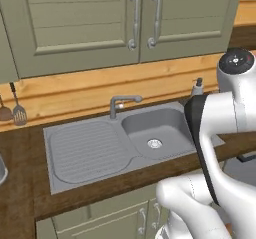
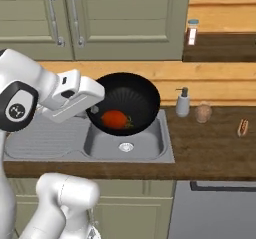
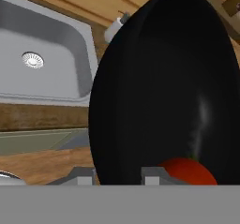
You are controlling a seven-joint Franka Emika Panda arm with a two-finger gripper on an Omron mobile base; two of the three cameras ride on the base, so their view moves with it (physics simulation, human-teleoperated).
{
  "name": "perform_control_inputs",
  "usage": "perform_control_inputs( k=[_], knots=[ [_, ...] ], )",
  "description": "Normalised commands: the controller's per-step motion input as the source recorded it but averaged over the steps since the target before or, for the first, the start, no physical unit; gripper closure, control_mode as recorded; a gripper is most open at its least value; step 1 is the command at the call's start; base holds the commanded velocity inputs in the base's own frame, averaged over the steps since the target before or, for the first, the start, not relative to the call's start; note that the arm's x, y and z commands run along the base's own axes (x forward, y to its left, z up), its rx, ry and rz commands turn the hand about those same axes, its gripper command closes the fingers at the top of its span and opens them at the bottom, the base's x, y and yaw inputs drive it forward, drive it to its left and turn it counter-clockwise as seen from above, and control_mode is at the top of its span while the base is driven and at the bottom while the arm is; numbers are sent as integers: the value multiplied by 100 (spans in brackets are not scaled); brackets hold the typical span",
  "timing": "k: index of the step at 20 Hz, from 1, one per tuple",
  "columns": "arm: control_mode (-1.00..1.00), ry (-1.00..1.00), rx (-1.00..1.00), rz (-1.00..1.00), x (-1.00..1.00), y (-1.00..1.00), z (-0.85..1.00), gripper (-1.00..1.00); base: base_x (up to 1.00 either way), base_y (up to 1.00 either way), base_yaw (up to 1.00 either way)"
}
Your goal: Pick the tomato from the sink and place it in the bowl. Then pick the bowl and place it in the microwave. Then close the microwave door and press the start button.
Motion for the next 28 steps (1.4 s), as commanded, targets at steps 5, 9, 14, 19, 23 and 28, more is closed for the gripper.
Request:
perform_control_inputs(
  k=[5,9,14,19,23,28],
  knots=[
    [100,0,0,0,0,0,0,100,0,16,-39],
    [100,0,0,0,0,0,0,100,-1,13,-40],
    [100,0,0,0,0,0,0,100,0,12,-40],
    [100,0,0,0,0,0,0,100,0,12,-40],
    [100,0,0,0,0,0,0,100,0,13,-43],
    [100,0,0,0,0,0,0,100,0,22,-55]
  ],
)
